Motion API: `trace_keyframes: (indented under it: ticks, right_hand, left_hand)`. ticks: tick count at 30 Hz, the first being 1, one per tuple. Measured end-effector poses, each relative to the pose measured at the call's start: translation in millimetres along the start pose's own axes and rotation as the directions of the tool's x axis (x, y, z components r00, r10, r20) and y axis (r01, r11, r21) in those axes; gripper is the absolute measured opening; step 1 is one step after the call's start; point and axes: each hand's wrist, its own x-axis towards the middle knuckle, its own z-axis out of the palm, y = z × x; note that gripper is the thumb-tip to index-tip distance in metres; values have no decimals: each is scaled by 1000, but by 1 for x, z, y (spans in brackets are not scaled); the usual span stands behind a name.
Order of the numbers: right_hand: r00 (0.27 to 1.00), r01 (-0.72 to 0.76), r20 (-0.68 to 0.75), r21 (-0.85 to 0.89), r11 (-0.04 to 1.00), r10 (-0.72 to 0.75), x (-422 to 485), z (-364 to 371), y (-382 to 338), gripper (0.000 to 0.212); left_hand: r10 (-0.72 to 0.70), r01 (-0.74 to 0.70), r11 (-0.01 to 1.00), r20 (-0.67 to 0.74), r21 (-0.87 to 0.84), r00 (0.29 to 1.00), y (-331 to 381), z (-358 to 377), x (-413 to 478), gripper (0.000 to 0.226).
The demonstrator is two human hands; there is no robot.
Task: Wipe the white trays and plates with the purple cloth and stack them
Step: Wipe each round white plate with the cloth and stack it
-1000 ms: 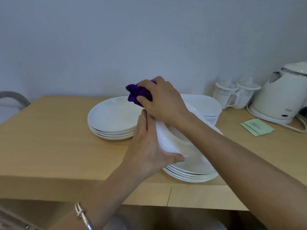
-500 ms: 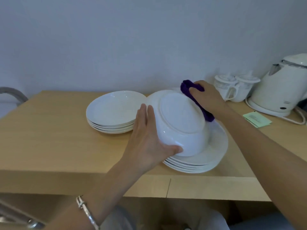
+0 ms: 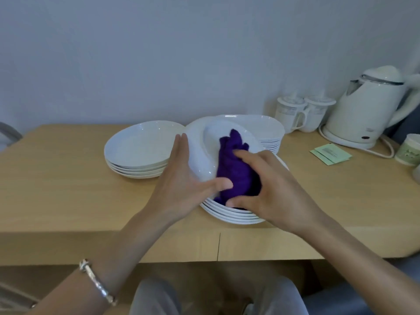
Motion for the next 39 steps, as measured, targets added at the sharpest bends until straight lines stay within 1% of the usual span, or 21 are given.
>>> trace_keyframes:
  ticks: [1,3,6,8,11,13,15,18,21,23,24,27,29,31,33,34,35,36,37,38,39]
  right_hand:
    - [999,44,-11,-34,998,-45,7,4,-10,90]
    - [990,118,-63,-89,989,-124,22,10,-29,83]
    - [980,162,-89,-143,976,-176,51,22,-50,68]
    - [980,146,-113,-147,978,-163,73,29,-58,61]
    - [980,55,-181,-146,988,-81,112,30,-63,59]
    - [982,12,-185,-144,989,-39,135,29,-59,62]
    - [983,-28,-183,-129,991,4,151,24,-50,63]
    - [969,-120,-220,-38,992,109,159,8,-27,63]
    - [954,-176,-232,84,981,191,149,-6,1,61]
    - [960,-179,-205,83,980,193,131,-11,15,62]
    - [966,-180,-171,98,979,195,119,-14,21,61]
    - [985,-159,-28,211,964,168,82,-27,29,55]
    - [991,-133,57,216,967,123,64,-28,26,54]
    - [993,-70,111,202,977,48,55,-19,17,62]
    - [992,-27,125,156,987,7,54,-5,11,80]
    - [995,-18,102,101,995,8,56,2,8,88]
    - [999,-4,44,36,999,3,58,8,4,89]
    - [998,37,-56,-15,999,-38,59,14,2,83]
    - [979,106,-169,-43,993,-112,61,19,1,73]
    - [951,165,-256,-51,985,-173,63,23,0,62]
    - [933,196,-300,-41,980,-199,68,26,1,52]
  left_hand:
    - [3,-4,995,-10,-95,1000,-2,-4,-1,111]
    - [-17,6,970,-42,-242,999,-5,-11,-1,118]
    - [-17,-21,913,-89,-408,996,-6,-17,-1,130]
    - [-15,-40,891,-117,-453,993,-5,-19,-1,136]
    - [-15,-65,875,-160,-481,987,-8,-15,1,129]
    - [-43,-38,896,-171,-443,984,-9,-11,4,132]
    - [-76,9,933,-173,-361,982,-8,-7,5,138]
    - [-99,56,966,-159,-252,982,-4,-2,6,147]
    - [-59,55,998,-110,-39,992,0,6,9,145]
    - [-44,51,992,-64,112,997,-1,10,11,147]
    - [-55,61,985,-43,161,998,-1,12,11,147]
    - [-57,61,971,-25,230,998,1,13,10,143]
    - [-31,38,960,-29,278,999,3,13,10,142]
    - [-38,45,954,-30,295,999,3,14,9,143]
    - [-40,46,963,-26,264,999,2,15,9,144]
    - [-40,44,970,-22,239,999,2,15,8,144]
    - [-40,43,975,-19,217,999,2,15,8,144]
    - [-40,42,978,-17,205,999,2,15,7,143]
    - [-38,41,978,-18,206,999,2,15,7,143]
    - [-38,42,976,-23,215,999,2,15,7,143]
    - [-39,45,972,-29,229,999,2,15,7,142]
